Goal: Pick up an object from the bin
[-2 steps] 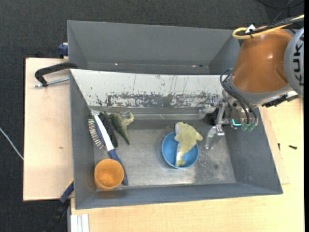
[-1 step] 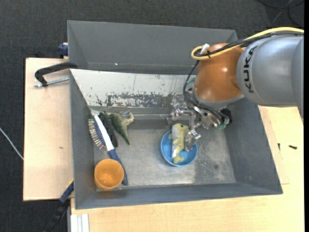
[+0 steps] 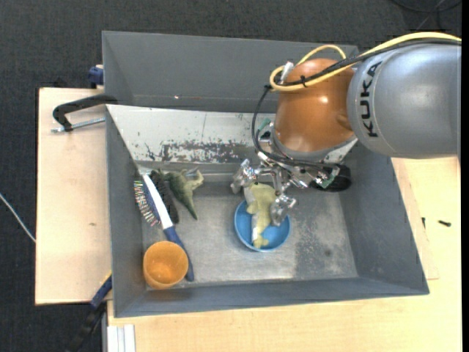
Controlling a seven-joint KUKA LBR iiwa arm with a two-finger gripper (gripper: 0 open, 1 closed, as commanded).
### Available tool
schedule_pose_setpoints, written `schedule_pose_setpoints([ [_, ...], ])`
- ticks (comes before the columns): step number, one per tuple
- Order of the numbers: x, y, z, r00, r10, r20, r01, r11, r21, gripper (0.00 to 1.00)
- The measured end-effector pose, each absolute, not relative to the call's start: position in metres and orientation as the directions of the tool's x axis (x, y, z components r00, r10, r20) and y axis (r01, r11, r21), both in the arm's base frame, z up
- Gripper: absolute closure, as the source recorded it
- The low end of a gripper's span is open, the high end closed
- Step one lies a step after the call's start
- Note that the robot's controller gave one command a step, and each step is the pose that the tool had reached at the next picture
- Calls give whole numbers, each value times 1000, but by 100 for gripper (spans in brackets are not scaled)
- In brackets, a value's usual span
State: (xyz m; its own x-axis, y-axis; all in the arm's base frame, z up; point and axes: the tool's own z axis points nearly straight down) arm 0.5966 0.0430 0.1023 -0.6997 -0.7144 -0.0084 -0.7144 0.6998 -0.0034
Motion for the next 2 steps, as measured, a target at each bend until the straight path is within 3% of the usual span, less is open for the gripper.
schedule_pose_setpoints([
  [1, 604, 81, 101, -361, -932, -6, -932, 362, -4, 0],
  [2, 584, 136, 73, -14, -1000, 2, -1000, 14, -1, 0],
])
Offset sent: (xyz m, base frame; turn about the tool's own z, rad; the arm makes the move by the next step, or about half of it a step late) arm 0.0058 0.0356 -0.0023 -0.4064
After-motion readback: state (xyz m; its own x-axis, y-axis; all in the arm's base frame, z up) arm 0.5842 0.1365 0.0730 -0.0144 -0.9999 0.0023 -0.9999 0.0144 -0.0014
